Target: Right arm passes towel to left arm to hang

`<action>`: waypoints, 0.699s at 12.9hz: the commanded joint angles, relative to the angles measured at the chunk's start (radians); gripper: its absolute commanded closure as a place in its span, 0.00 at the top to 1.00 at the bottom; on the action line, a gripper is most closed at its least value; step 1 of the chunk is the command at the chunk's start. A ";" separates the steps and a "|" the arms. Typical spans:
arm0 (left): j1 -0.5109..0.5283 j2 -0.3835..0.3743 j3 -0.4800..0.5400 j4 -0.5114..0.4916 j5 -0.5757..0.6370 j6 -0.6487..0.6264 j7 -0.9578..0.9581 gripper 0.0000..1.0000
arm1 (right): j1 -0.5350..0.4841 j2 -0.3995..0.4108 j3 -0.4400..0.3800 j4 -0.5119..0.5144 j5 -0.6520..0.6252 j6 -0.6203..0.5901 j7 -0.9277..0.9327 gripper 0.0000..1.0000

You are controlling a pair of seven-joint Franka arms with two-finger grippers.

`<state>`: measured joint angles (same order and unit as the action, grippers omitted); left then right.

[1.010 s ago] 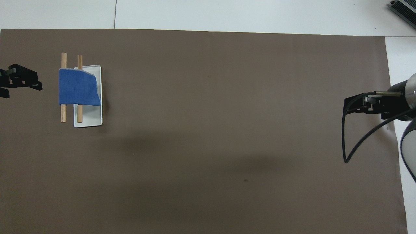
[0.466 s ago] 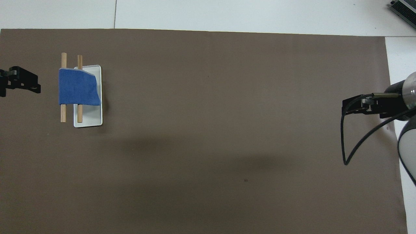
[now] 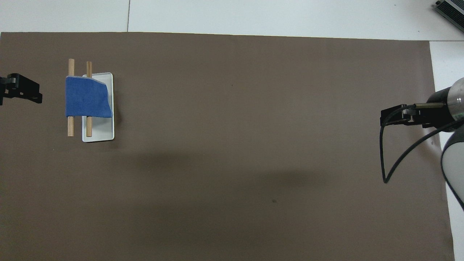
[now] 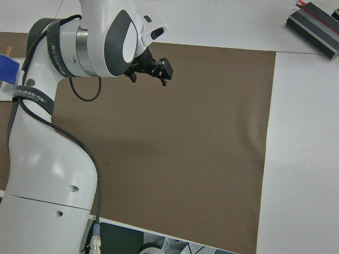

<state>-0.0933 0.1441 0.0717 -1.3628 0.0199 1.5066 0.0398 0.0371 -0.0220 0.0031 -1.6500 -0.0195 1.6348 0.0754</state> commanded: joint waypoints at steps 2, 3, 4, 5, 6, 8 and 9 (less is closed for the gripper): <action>-0.008 -0.006 0.004 -0.012 0.017 0.026 0.020 1.00 | -0.005 -0.009 0.000 -0.017 0.020 0.019 -0.022 1.00; -0.008 -0.008 0.004 -0.015 0.017 0.033 0.020 1.00 | -0.006 -0.009 0.000 -0.016 0.020 0.019 -0.020 1.00; -0.009 -0.012 0.004 -0.016 0.017 0.038 0.022 1.00 | -0.006 -0.010 0.000 -0.017 0.020 0.019 -0.020 1.00; -0.008 -0.012 0.004 -0.016 0.017 0.040 0.020 1.00 | -0.006 -0.010 0.000 -0.017 0.020 0.019 -0.019 1.00; -0.008 -0.012 0.004 -0.018 0.017 0.041 0.020 1.00 | -0.006 -0.009 0.000 -0.017 0.020 0.019 -0.019 1.00; -0.006 -0.012 0.005 -0.022 0.017 0.050 0.015 1.00 | -0.008 -0.010 0.000 -0.017 0.020 0.019 -0.019 1.00; -0.006 -0.014 0.004 -0.022 0.017 0.052 0.017 1.00 | -0.008 -0.010 0.000 -0.017 0.020 0.019 -0.019 1.00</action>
<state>-0.0949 0.1440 0.0719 -1.3659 0.0199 1.5365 0.0459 0.0371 -0.0220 0.0028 -1.6502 -0.0192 1.6348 0.0754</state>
